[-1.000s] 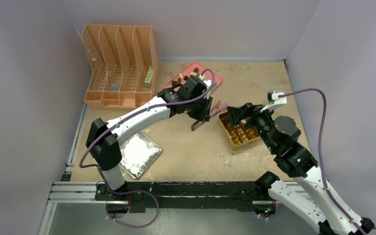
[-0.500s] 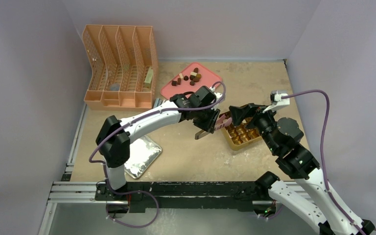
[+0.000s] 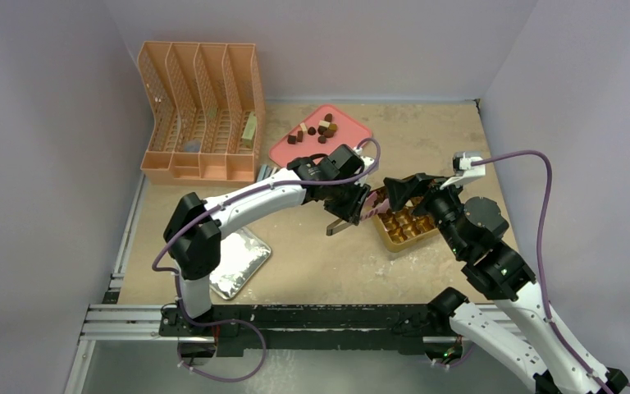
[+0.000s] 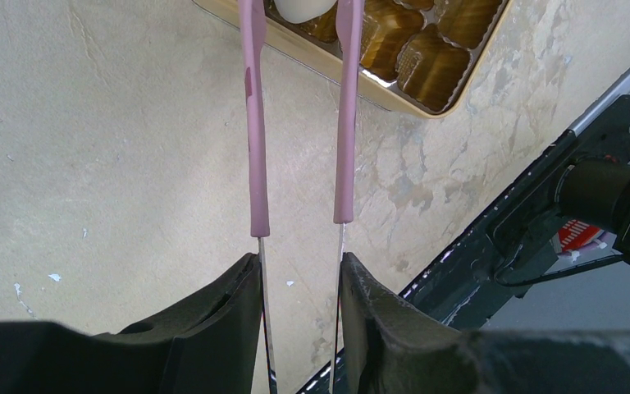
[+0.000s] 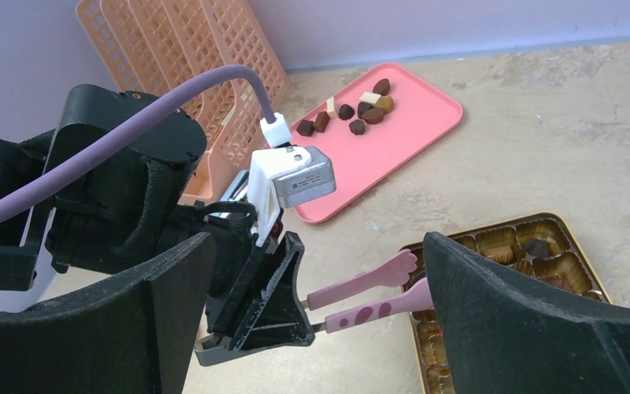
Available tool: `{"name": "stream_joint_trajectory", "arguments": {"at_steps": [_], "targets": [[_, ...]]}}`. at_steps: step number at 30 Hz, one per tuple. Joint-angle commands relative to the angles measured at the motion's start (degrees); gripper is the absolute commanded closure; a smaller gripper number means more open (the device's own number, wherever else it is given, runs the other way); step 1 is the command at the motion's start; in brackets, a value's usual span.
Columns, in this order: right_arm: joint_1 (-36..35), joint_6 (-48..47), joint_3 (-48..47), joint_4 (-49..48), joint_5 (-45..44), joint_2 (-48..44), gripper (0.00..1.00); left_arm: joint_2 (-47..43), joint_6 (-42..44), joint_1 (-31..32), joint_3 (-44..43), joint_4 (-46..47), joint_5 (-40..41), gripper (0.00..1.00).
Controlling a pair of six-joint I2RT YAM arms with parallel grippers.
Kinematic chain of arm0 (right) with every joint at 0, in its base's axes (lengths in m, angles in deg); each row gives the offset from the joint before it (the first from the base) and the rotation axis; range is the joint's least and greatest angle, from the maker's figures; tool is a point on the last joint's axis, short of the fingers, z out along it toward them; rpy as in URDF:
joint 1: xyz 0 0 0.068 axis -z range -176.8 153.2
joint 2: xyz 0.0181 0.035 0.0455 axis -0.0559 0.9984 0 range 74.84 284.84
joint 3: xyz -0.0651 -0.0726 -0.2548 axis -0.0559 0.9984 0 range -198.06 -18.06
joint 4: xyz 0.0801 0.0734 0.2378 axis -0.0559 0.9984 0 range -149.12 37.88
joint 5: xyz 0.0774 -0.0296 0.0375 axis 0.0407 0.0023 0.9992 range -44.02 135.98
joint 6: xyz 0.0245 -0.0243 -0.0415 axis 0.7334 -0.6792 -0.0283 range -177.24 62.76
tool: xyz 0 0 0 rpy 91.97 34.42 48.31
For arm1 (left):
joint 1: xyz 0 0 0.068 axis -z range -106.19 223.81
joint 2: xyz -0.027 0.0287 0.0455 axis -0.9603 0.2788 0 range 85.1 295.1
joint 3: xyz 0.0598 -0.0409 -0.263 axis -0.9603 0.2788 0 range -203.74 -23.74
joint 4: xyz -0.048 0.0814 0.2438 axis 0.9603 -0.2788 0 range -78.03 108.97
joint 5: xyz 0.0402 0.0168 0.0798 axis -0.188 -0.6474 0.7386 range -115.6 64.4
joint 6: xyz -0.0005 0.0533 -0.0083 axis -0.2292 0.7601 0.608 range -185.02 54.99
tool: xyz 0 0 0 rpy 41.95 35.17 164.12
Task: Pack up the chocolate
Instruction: Place the fake chocolate in the packing box.
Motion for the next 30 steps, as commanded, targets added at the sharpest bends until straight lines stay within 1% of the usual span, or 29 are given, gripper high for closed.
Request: {"name": "stream_joint_trajectory", "arguments": {"at_steps": [1, 12, 22, 27, 30], "targets": [[0.1, -0.6, -1.2, -2.1, -0.8, -0.1, 0.02, -0.9, 1.0, 0.2, -2.7, 1.2, -0.2, 0.63], [0.1, -0.6, -0.6, -2.3, -0.7, -0.3, 0.01, -5.2, -1.7, 0.2, -2.3, 3.8, 2.9, 0.64], [0.1, -0.6, -0.1, -2.4, -0.6, -0.7, 0.01, -6.6, -3.3, -0.2, -2.5, 4.1, 6.6, 0.64], [0.1, -0.6, 0.1, -2.3, -0.3, -1.1, 0.01, -7.1, -4.9, -2.6, -1.9, 3.2, 11.8, 0.64], [0.1, -0.6, 0.4, -2.2, -0.5, -1.5, 0.01, -7.7, -5.6, -4.8, -1.3, 3.1, 13.6, 0.65]]}}
